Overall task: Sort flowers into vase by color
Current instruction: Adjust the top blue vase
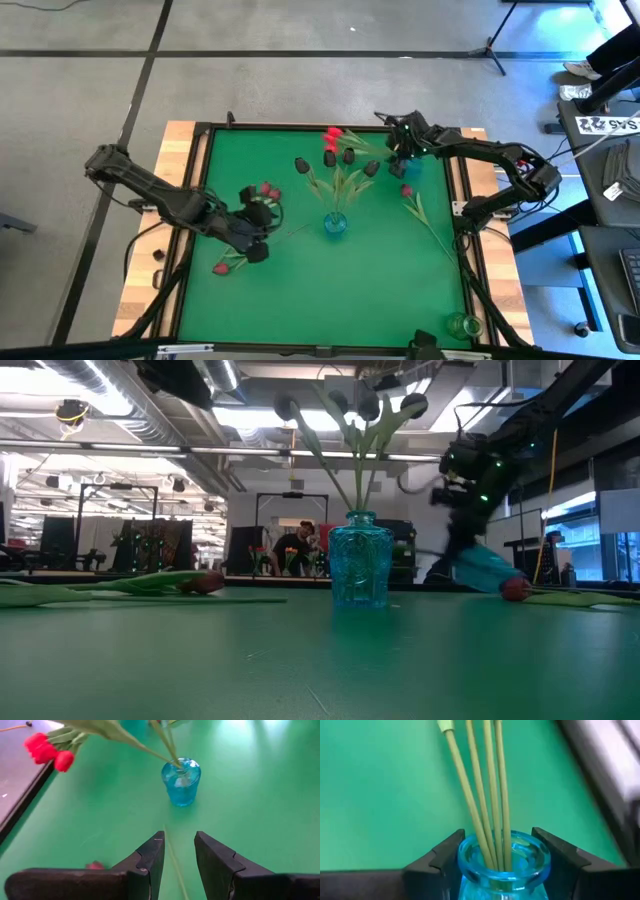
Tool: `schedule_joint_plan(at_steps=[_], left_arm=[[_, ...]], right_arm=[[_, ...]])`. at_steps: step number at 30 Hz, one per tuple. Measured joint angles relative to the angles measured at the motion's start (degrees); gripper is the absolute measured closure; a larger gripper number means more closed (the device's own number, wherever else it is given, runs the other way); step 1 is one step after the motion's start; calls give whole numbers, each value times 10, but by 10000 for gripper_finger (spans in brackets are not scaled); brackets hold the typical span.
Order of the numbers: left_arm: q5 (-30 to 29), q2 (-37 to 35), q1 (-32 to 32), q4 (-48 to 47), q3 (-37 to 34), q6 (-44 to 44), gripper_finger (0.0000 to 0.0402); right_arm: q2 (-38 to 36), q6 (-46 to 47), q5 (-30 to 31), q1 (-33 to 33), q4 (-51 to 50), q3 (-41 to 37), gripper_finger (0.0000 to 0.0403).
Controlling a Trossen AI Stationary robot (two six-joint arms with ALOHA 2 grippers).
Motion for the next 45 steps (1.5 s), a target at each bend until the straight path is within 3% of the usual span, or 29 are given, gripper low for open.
schedule_joint_plan(at_steps=[5,12,19,23,31,36,45], left_arm=[[1,-58,1,-35,0,-1,296],[10,-117,1,-47,0,-11,296],[11,-125,8,-46,0,-13,296],[15,-124,25,-46,0,-8,296],[30,-124,58,-23,0,19,296],[32,-119,75,1,0,41,296],[32,-85,99,63,1,86,296]], right_arm=[[-13,53,-93,2,107,-4,201],[-32,106,-78,0,299,-36,201],[-71,207,7,1,595,-178,201],[-96,258,101,1,713,-251,201],[-130,291,344,1,692,-308,201],[-129,301,452,1,684,-315,201],[-115,320,507,1,678,-316,201]])
